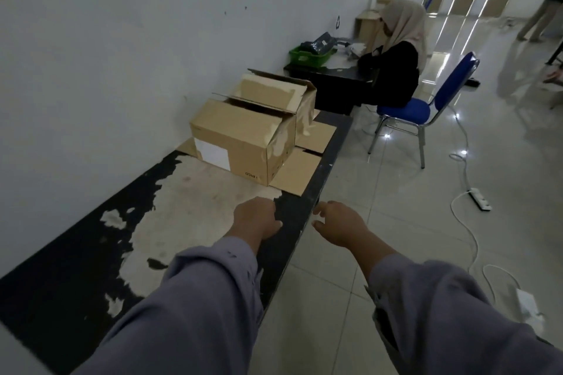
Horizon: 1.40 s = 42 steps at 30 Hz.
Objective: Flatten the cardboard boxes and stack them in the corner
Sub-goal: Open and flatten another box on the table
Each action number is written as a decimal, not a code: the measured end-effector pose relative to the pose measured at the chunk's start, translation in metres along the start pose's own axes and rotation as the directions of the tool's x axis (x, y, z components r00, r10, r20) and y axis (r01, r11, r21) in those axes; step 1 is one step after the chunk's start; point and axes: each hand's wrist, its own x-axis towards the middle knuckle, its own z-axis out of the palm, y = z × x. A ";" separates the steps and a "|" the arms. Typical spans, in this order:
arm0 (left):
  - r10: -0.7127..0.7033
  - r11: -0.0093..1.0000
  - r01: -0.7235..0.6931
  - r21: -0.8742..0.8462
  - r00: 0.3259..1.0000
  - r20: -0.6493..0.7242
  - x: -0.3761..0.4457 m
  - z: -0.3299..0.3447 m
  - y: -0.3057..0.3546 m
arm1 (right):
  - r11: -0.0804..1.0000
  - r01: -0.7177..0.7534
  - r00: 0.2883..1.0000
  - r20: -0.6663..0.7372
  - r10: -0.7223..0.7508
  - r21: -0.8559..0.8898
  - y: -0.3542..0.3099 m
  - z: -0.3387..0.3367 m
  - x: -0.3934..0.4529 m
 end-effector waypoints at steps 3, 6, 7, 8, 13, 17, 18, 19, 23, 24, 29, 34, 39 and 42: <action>-0.014 0.999 0.012 -0.042 0.999 -0.050 0.043 -0.013 0.008 | 1.000 0.016 1.000 0.002 -0.016 -0.009 0.016 -0.013 0.043; -0.016 0.997 0.005 -0.078 0.989 -0.150 0.085 -0.024 0.016 | 0.998 0.056 0.998 0.004 -0.056 -0.027 0.033 -0.030 0.092; -0.028 0.997 0.014 -0.081 0.984 -0.179 0.099 -0.029 0.018 | 0.996 0.082 0.997 0.014 -0.081 -0.040 0.038 -0.037 0.110; -0.046 0.996 0.028 -0.090 0.977 -0.206 0.113 -0.034 0.021 | 0.993 0.108 0.994 0.024 -0.107 -0.048 0.043 -0.044 0.129; -0.219 0.962 0.146 -0.230 0.916 -0.335 0.174 -0.060 0.026 | 0.976 0.217 0.975 -0.042 -0.218 -0.038 0.057 -0.086 0.216; -0.399 0.902 0.288 -0.323 0.842 -0.363 0.207 -0.072 0.023 | 0.944 0.331 0.940 -0.088 -0.329 0.008 0.054 -0.111 0.274; -0.427 0.889 0.313 -0.333 0.830 -0.360 0.213 -0.074 0.021 | 0.934 0.357 0.931 -0.091 -0.353 0.027 0.052 -0.116 0.287; -0.438 0.887 0.333 -0.319 0.827 -0.353 0.218 -0.074 0.019 | 0.924 0.381 0.923 -0.086 -0.376 0.046 0.048 -0.121 0.299; -0.465 0.884 0.407 -0.228 0.815 -0.347 0.245 -0.084 -0.007 | 0.864 0.491 0.871 -0.082 -0.484 0.112 0.023 -0.137 0.351; -0.493 0.868 0.429 -0.248 0.799 -0.345 0.254 -0.087 -0.016 | 0.845 0.521 0.853 -0.092 -0.513 0.119 0.015 -0.140 0.365; -0.543 0.838 0.481 -0.257 0.780 -0.311 0.318 -0.093 -0.054 | 0.770 0.614 0.789 -0.141 -0.597 0.174 -0.037 -0.140 0.427; -0.604 0.795 0.548 -0.260 0.750 -0.270 0.357 -0.065 -0.070 | 0.707 0.696 0.711 0.017 -0.703 0.125 -0.072 -0.125 0.469; -0.632 0.775 0.606 -0.180 0.733 -0.250 0.367 -0.052 -0.081 | 0.724 0.625 0.753 0.019 -0.658 0.293 -0.082 -0.150 0.510; -0.684 0.729 0.651 -0.214 0.702 -0.197 0.378 -0.058 -0.079 | 0.792 0.594 0.803 -0.036 -0.595 0.143 -0.080 -0.180 0.548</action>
